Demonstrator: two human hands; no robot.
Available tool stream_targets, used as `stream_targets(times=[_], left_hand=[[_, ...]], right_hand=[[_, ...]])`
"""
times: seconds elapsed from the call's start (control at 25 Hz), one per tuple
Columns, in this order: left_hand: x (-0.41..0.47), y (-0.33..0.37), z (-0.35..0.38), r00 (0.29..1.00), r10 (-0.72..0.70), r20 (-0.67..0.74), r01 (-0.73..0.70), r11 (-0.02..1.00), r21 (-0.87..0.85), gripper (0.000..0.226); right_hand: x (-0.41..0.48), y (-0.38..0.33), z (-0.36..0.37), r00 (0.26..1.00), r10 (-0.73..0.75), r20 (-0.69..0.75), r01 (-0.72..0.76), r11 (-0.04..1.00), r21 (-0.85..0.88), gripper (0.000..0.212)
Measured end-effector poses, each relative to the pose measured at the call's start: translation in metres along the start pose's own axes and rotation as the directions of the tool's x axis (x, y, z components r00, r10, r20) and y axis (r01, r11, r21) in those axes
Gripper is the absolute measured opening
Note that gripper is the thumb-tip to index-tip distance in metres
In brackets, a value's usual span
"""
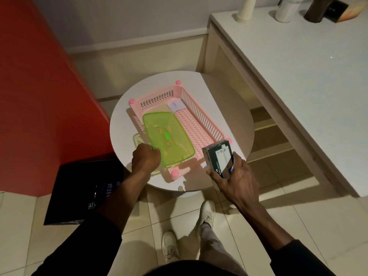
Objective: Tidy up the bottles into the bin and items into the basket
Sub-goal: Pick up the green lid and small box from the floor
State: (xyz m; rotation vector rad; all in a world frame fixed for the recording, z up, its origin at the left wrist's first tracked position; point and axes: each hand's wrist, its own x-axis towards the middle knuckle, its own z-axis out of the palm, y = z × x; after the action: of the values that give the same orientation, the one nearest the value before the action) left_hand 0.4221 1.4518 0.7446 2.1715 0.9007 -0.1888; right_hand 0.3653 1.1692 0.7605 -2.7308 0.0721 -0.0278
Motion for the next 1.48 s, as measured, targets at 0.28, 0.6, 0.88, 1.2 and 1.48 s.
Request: stream_targets(times=[0.28,0.6,0.88,1.2,1.48], left_hand=[[0.028,0.059,0.044,0.985,-0.168,-0.039,0.170,0.984,0.045,0.017],[0.040,0.077,0.077,0.966,-0.238,-0.103,0.258,0.922,0.289,0.029],[0.046,0.075,0.090,0.985,-0.030,-0.171,0.127,0.799,0.588,0.018],[0.057,0.050,0.122,0.907,0.209,0.364,-0.410,0.628,0.661,0.087],[0.060,0.029,0.124,0.901,0.179,0.395,-0.406,0.668,0.624,0.087]], right_hand=[[0.109,0.005,0.008,0.985,-0.134,0.105,0.131,0.991,0.040,0.096],[0.176,-0.007,0.030,0.967,-0.193,0.166,0.216,0.968,-0.130,0.095],[0.203,-0.020,0.059,0.967,-0.169,0.193,0.216,0.941,-0.261,0.084],[0.218,-0.036,0.090,0.956,-0.231,0.180,0.273,0.924,-0.269,0.072],[0.241,-0.061,0.123,0.919,-0.277,0.281,0.364,0.870,-0.334,0.054]])
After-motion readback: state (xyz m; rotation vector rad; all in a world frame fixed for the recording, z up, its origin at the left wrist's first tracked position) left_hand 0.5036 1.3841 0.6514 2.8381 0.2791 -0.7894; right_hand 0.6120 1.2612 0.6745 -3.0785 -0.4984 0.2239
